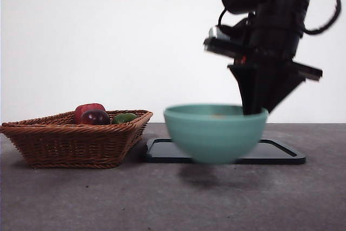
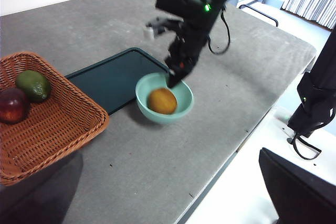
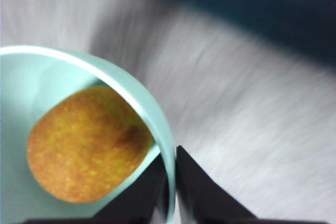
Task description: Pick up the wifruite, put it on the bowl, pick up the plate, put it on desk
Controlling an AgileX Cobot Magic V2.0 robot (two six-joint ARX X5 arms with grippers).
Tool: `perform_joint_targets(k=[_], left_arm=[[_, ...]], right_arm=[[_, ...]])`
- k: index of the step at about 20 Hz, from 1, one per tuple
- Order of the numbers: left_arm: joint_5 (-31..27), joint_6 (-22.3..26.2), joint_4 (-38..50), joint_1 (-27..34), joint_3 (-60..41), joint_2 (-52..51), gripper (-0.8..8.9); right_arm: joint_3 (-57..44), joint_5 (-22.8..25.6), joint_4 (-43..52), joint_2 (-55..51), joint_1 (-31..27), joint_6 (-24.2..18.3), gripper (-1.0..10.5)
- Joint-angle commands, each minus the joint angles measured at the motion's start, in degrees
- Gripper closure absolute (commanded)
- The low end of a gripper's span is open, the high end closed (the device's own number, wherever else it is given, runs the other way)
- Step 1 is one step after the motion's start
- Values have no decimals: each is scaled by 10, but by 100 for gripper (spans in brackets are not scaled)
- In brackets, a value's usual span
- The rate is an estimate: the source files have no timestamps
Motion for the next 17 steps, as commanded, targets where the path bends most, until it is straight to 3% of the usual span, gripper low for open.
perform_joint_targets(k=[1,10,17], left_arm=[[1,5,8,-5,7,3,192],[1,4,7,-5,7,3,192],[1,4,6,-5,7,3,192]], right_arm=[[74,15,-26,45,-17,-22,942],[376,10,-122,278,-84,-83,942],[413,10,-129,334,-89,-90,942]])
